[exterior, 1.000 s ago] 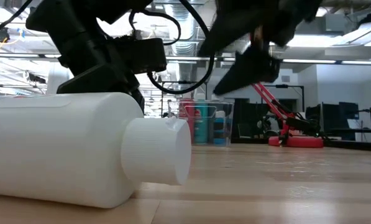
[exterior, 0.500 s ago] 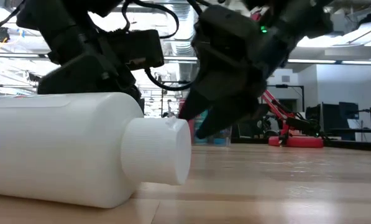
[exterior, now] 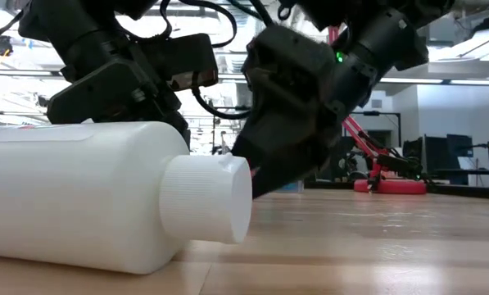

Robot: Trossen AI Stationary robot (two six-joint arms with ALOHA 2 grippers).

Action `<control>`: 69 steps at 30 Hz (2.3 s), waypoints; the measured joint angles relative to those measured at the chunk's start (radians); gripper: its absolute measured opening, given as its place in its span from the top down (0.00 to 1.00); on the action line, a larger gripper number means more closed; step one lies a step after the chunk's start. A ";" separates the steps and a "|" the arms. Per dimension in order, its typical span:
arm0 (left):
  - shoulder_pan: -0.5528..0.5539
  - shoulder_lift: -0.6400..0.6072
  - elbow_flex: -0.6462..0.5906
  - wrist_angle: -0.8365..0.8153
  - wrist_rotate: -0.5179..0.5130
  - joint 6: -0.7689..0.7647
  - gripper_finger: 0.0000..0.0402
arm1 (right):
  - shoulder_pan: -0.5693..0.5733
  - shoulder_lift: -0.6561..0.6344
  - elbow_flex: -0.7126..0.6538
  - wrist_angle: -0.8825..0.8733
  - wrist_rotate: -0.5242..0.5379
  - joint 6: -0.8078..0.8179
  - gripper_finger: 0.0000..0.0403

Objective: Pick & Place Paint Supplies
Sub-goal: Put the silver paintbrush into the purple cup

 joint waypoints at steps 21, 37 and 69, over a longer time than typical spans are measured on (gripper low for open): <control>0.025 0.002 0.000 0.100 -0.004 -0.007 0.99 | -0.008 -0.002 0.002 -0.022 -0.001 -0.003 0.25; 0.022 0.000 0.001 0.094 -0.008 -0.023 0.99 | 0.001 -0.002 0.002 -0.082 0.000 -0.069 0.25; -0.139 -0.417 -0.313 0.001 -0.185 -0.398 0.99 | -0.024 -0.002 0.001 -0.025 0.027 -0.156 0.25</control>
